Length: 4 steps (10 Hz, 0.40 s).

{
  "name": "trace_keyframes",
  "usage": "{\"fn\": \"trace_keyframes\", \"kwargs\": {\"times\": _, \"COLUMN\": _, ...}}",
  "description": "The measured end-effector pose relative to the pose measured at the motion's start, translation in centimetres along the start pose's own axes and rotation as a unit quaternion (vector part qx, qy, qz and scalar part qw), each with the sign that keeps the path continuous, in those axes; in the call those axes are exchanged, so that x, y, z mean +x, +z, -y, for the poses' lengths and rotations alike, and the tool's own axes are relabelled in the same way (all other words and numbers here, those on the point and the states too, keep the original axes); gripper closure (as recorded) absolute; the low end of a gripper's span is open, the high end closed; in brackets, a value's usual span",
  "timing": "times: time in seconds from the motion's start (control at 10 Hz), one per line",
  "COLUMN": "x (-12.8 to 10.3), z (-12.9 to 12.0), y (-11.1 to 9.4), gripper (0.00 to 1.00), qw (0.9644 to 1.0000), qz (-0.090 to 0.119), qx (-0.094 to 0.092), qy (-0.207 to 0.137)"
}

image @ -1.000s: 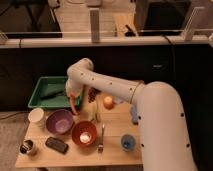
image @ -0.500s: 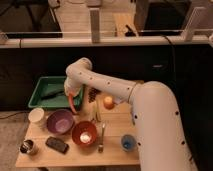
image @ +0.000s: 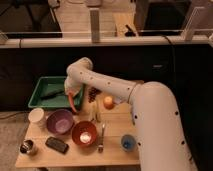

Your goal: Place pepper in metal cup

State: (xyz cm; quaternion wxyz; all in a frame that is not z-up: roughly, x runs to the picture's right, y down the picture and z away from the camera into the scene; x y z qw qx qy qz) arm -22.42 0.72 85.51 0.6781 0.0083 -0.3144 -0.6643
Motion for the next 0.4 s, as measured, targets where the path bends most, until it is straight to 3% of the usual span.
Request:
{"fn": "trace_keyframes", "kwargs": {"times": 0.2, "x": -1.7, "z": 4.1, "y": -2.3, "gripper": 0.98, "qw": 0.9987, "qz": -0.007, "qx": 0.027, "qy": -0.042}}
{"fn": "trace_keyframes", "kwargs": {"times": 0.4, "x": -4.4, "z": 8.5, "y": -4.0, "gripper": 0.98, "qw": 0.9947, "qz": -0.008, "qx": 0.053, "qy": -0.087}}
